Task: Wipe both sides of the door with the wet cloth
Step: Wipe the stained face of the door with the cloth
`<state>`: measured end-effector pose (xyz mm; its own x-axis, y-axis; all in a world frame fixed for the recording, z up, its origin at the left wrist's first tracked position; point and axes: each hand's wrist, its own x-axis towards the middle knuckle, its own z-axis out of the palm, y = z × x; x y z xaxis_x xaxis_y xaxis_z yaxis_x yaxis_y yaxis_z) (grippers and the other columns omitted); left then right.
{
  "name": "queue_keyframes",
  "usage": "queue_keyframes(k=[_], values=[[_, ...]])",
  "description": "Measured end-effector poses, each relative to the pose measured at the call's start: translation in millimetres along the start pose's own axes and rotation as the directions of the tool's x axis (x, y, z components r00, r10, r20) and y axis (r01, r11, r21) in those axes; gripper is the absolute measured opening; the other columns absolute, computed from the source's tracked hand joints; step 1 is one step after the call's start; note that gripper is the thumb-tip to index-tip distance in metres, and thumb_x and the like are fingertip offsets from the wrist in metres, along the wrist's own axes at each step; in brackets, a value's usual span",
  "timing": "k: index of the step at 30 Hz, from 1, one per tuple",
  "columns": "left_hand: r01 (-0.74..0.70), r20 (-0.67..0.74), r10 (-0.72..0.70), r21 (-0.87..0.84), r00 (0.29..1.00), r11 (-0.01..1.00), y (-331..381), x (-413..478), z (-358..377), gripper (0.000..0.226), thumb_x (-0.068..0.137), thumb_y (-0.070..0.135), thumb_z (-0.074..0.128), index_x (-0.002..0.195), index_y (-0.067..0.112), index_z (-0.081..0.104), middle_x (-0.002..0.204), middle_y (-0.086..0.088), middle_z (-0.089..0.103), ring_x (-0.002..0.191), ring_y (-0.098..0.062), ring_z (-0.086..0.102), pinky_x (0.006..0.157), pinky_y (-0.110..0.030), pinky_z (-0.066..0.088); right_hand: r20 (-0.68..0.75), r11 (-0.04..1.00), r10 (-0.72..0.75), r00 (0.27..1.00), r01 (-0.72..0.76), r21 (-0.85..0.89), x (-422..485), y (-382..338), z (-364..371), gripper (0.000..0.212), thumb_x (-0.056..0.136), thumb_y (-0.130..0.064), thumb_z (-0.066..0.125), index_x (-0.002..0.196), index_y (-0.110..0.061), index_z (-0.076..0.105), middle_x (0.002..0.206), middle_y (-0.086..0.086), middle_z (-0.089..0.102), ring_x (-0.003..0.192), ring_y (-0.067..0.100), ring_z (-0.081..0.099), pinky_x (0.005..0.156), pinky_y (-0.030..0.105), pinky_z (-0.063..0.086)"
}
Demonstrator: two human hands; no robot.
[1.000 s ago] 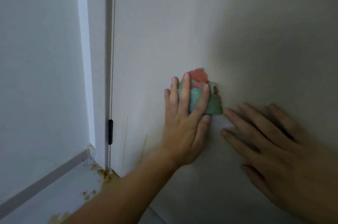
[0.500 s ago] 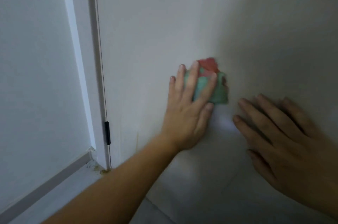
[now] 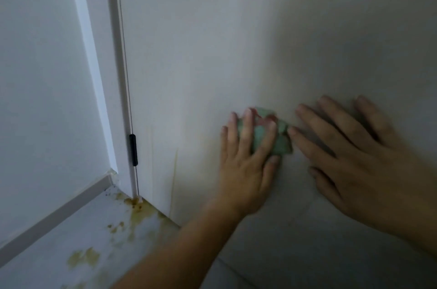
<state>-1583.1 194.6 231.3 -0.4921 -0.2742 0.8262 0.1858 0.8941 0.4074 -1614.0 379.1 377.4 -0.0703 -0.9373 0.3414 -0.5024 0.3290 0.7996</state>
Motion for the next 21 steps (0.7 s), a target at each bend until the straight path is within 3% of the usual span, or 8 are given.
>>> queue_keyframes(k=[2, 4, 9, 11, 12, 14, 17, 21], values=[[0.215, -0.107, -0.223, -0.078, 0.969, 0.973, -27.0, 24.5, -8.9, 0.062, 0.107, 0.053, 0.014, 0.159, 0.040, -0.016, 0.166, 0.000, -0.026, 0.155, -0.031, -0.024, 0.126, -0.049, -0.012, 0.006, 1.000, 0.000, 1.000, 0.000, 0.015, 12.0, -10.3, 2.8, 0.059, 0.096, -0.032, 0.044, 0.148, -0.006, 0.048, 0.163, 0.020, 0.031, 0.149, 0.043, 0.031, 0.121, 0.063, 0.018], [0.314, -0.100, -0.331, -0.155, 0.938, 0.937, -26.9, 28.9, -6.8, 0.064, 0.106, 0.054, 0.016, 0.160, 0.037, -0.014, 0.167, -0.004, -0.023, 0.154, -0.031, -0.025, 0.125, -0.049, -0.013, -0.006, 0.999, 0.004, 1.000, -0.004, 0.034, 23.0, -17.3, 5.1, 0.059, 0.096, -0.032, 0.045, 0.148, -0.006, 0.048, 0.162, 0.021, 0.033, 0.148, 0.043, 0.033, 0.121, 0.064, 0.020], [0.080, 0.229, -0.065, -0.059, 0.971, 0.995, -28.8, -17.3, -12.9, 0.069, 0.106, 0.052, 0.018, 0.157, 0.034, -0.026, 0.166, -0.010, -0.032, 0.154, -0.037, -0.024, 0.125, -0.052, -0.014, -0.011, 0.997, 0.006, 1.000, -0.005, 0.073, 54.8, -32.9, 10.7, 0.059, 0.099, -0.034, 0.043, 0.150, -0.006, 0.047, 0.161, 0.021, 0.033, 0.149, 0.043, 0.032, 0.119, 0.065, 0.022], [-0.029, 0.255, 0.031, -0.010, 0.967, 1.000, -57.1, -18.5, -22.0, 0.067, 0.105, 0.056, 0.010, 0.156, 0.033, -0.027, 0.166, -0.009, -0.031, 0.155, -0.037, -0.021, 0.126, -0.052, -0.012, 0.010, 0.995, -0.014, 1.000, 0.013, 0.096, 68.2, -46.3, 12.9, 0.061, 0.097, -0.035, 0.044, 0.151, -0.006, 0.045, 0.162, 0.020, 0.032, 0.150, 0.042, 0.029, 0.120, 0.064, 0.020], [0.008, 0.224, -0.004, -0.018, 0.975, 1.000, -69.0, -14.9, -23.1, 0.067, 0.105, 0.057, 0.009, 0.156, 0.034, -0.028, 0.166, -0.008, -0.031, 0.155, -0.035, -0.022, 0.127, -0.052, -0.010, 0.013, 0.993, -0.038, 0.999, 0.036, 0.108, 75.1, -53.6, 15.8, 0.062, 0.096, -0.036, 0.045, 0.151, -0.006, 0.045, 0.162, 0.020, 0.032, 0.150, 0.042, 0.029, 0.121, 0.064, 0.020], [0.271, 0.093, -0.262, -0.097, 0.960, 0.958, -93.2, -3.9, -21.0, 0.068, 0.103, 0.061, 0.011, 0.154, 0.039, -0.028, 0.165, -0.005, -0.031, 0.155, -0.031, -0.025, 0.127, -0.053, -0.008, 0.021, 0.989, -0.083, 0.996, 0.080, 0.122, 93.4, -67.3, 21.4, 0.063, 0.094, -0.035, 0.048, 0.150, -0.006, 0.047, 0.162, 0.020, 0.033, 0.149, 0.042, 0.031, 0.120, 0.064, 0.021], [0.589, -0.035, -0.610, -0.217, 0.792, 0.778, -151.8, -5.9, -24.2, 0.074, 0.102, 0.064, 0.015, 0.156, 0.030, -0.021, 0.169, -0.008, -0.018, 0.156, -0.030, -0.020, 0.127, -0.058, -0.002, 0.036, 0.986, -0.138, 0.990, 0.134, 0.099, 120.2, -87.7, 35.1, 0.061, 0.094, -0.036, 0.046, 0.147, -0.006, 0.049, 0.162, 0.020, 0.032, 0.150, 0.042, 0.029, 0.122, 0.062, 0.018], [0.644, 0.012, -0.656, -0.201, 0.755, 0.738, -173.5, -26.7, -19.9, 0.082, 0.095, 0.076, 0.005, 0.154, 0.024, -0.015, 0.171, -0.010, -0.010, 0.157, -0.024, -0.016, 0.128, -0.049, -0.008, 0.096, 0.979, -0.167, 0.981, 0.153, 0.138, 138.8, -101.8, 46.0, 0.061, 0.096, -0.039, 0.043, 0.148, -0.006, 0.048, 0.163, 0.021, 0.029, 0.151, 0.041, 0.025, 0.123, 0.061, 0.013]])
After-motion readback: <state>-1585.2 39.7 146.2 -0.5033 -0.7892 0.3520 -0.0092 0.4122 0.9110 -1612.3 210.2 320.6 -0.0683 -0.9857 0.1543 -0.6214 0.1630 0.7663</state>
